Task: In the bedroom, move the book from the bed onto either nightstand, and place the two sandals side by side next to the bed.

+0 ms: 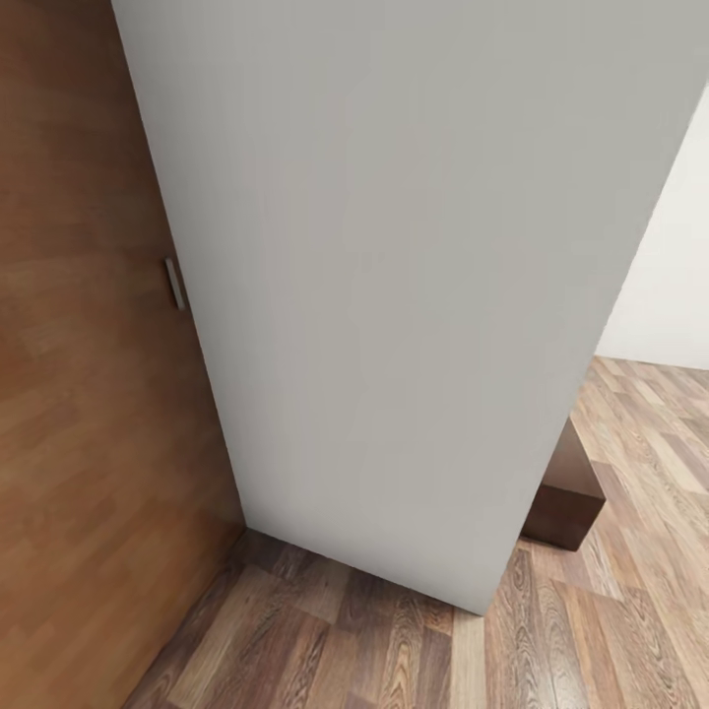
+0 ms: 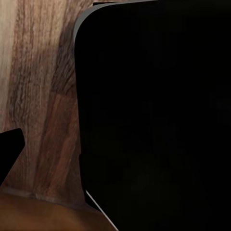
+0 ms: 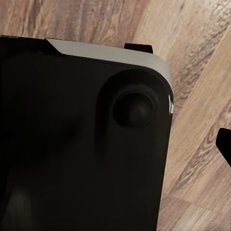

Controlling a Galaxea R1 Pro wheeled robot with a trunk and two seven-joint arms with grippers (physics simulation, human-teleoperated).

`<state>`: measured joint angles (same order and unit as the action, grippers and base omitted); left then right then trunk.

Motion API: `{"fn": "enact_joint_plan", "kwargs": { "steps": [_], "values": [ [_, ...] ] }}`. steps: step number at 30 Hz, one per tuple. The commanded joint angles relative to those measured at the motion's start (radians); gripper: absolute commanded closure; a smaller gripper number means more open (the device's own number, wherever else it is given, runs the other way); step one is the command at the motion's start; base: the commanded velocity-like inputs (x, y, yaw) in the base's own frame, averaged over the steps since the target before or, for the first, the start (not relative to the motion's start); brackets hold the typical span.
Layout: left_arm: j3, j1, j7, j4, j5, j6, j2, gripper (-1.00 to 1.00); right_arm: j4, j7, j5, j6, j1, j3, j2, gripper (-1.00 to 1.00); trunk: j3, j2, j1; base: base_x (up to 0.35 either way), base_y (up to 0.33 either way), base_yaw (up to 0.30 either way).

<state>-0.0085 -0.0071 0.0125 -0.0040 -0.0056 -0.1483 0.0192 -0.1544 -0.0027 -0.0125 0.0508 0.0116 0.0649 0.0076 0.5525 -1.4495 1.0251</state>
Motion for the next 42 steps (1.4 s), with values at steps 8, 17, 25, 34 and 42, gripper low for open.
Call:
{"fn": "enact_joint_plan", "kwargs": {
  "steps": [8,17,25,34,42],
  "values": [
    [-0.001,-0.001,0.001,0.001,-0.001,-0.004,0.001,-1.00,0.001,0.000,-0.001,0.003,0.001,0.006,0.000,-1.00,0.001,0.000,0.000,0.000,0.000,-0.169],
    [-0.001,-0.001,0.001,0.001,-0.001,-0.004,0.000,-1.00,0.000,0.000,-0.001,0.003,0.001,0.006,-0.001,-1.00,0.001,0.000,0.000,0.000,0.000,-0.119],
    [0.000,-0.001,0.001,0.001,-0.001,-0.003,0.000,-1.00,0.000,0.000,-0.001,0.003,0.001,0.006,0.000,-1.00,0.001,0.000,0.000,0.000,0.000,-0.023],
    [0.002,-0.008,0.000,-0.011,-0.001,0.000,-0.002,-1.00,0.000,0.000,-0.001,0.003,0.001,0.006,0.000,-1.00,0.001,0.000,0.000,0.000,0.000,-0.005],
    [0.001,-0.077,-0.006,-0.067,0.003,0.027,-0.001,-1.00,0.001,-0.001,-0.002,0.003,0.001,0.006,0.000,-1.00,0.001,0.000,0.000,0.000,0.000,0.000]
  ]
}}
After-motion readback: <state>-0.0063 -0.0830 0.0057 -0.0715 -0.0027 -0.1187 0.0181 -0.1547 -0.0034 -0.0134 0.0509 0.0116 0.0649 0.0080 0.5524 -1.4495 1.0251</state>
